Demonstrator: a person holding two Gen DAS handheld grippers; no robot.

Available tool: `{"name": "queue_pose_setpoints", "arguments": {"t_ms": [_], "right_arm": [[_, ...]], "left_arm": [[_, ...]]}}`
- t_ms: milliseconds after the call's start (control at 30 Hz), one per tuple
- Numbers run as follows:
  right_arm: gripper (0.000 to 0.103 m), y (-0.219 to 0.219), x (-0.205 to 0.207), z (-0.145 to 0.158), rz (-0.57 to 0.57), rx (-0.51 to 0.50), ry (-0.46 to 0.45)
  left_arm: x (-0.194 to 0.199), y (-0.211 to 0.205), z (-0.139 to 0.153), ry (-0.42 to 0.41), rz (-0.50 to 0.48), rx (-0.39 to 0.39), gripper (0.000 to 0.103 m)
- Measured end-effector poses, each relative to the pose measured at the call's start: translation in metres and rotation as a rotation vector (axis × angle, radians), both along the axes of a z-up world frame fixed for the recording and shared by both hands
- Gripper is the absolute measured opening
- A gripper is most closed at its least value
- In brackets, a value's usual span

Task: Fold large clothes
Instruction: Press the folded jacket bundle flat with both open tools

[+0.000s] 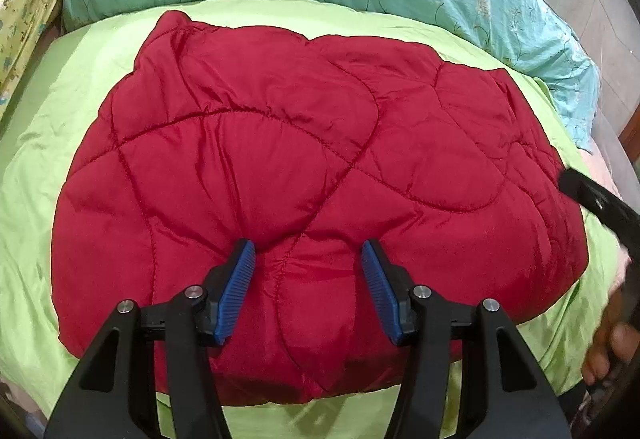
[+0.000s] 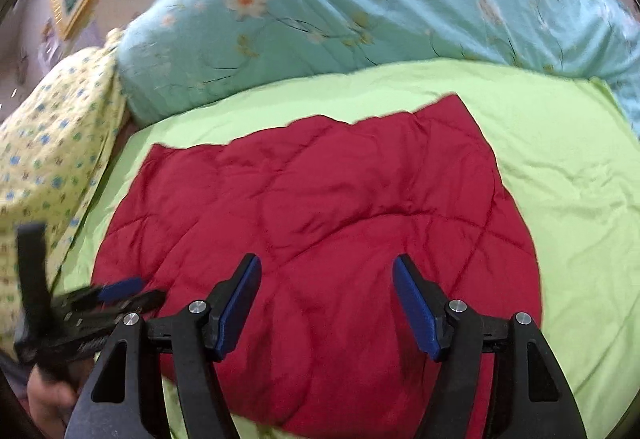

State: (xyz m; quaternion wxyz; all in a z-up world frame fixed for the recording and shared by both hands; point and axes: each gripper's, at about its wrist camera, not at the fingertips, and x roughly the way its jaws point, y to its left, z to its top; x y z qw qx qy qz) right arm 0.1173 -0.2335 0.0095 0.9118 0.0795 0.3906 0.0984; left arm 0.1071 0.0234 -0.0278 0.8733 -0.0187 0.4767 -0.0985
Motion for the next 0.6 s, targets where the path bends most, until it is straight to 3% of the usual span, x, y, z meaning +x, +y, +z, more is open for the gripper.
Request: {"name": "queue_pose_setpoints", "arguments": {"t_ms": [333, 600], "right_arm": [[0.076, 0.029, -0.016, -0.03, 0.033, -0.159, 0.069], [0.079, 0.03, -0.013, -0.05, 0.018, -0.192, 0.068]], "left_arm": [[-0.004, -0.003, -0.002, -0.018, -0.005, 0.03, 0.056], [-0.006, -0.006, -0.005, -0.029, -0.006, 0.051, 0.056]]}}
